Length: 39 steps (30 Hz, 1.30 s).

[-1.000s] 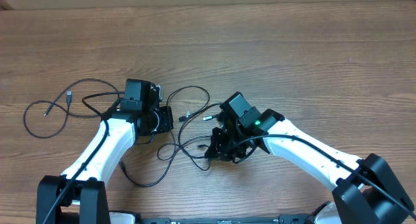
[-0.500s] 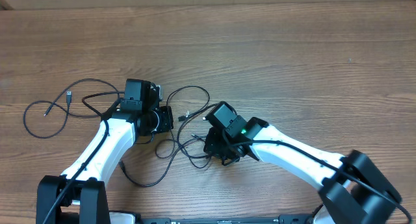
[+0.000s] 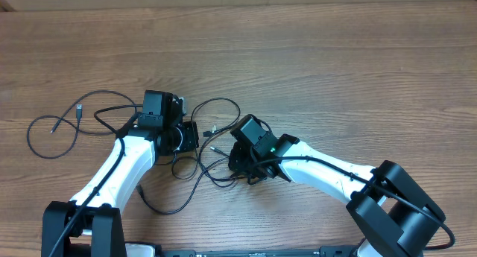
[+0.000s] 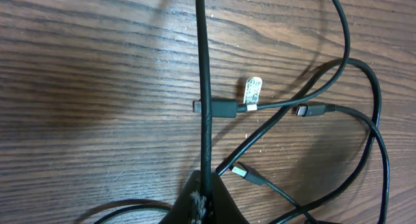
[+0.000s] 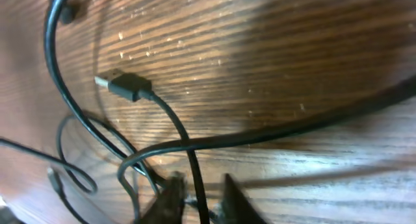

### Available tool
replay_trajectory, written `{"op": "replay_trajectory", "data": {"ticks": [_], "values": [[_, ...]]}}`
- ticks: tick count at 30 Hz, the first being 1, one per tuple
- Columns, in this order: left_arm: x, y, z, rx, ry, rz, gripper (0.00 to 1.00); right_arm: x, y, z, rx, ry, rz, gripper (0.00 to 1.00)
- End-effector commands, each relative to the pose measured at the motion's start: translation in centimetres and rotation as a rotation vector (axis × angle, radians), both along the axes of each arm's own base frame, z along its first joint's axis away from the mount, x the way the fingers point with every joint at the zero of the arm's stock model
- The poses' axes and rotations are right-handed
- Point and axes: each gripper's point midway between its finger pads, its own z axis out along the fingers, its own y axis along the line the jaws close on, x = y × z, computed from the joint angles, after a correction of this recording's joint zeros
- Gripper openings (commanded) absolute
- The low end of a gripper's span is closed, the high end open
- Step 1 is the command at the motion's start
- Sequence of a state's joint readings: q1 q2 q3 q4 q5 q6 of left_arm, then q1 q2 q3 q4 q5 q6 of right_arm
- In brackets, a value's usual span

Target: Untangle cables

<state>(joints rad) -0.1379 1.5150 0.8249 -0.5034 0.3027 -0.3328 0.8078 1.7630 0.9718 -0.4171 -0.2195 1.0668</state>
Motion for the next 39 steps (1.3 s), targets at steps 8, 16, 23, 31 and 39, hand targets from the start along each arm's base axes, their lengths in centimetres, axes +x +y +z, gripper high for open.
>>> {"op": "replay_trajectory", "data": {"ticks": [8,16,23,31,39], "values": [[-0.2,-0.2,0.0,0.007,-0.009,-0.028,0.04,0.2,-0.6,-0.5,-0.036,-0.016,-0.008,0.36],[-0.7,1.6,-0.8,0.110,0.019,0.005,0.11,1.8,-2.3,-0.6,-0.050,-0.023,-0.030,0.40],[-2.2,1.9,-1.3,0.120,0.086,0.002,0.36,2.0,-2.7,-0.7,-0.049,-0.008,-0.042,0.40],[-3.8,3.7,-1.9,0.205,0.167,0.081,0.41,1.9,-2.8,-0.7,-0.051,-0.005,-0.042,0.41],[-4.9,4.2,-2.2,0.224,0.217,0.098,0.40,1.8,-2.8,-0.7,-0.051,-0.001,-0.040,0.41]]}}
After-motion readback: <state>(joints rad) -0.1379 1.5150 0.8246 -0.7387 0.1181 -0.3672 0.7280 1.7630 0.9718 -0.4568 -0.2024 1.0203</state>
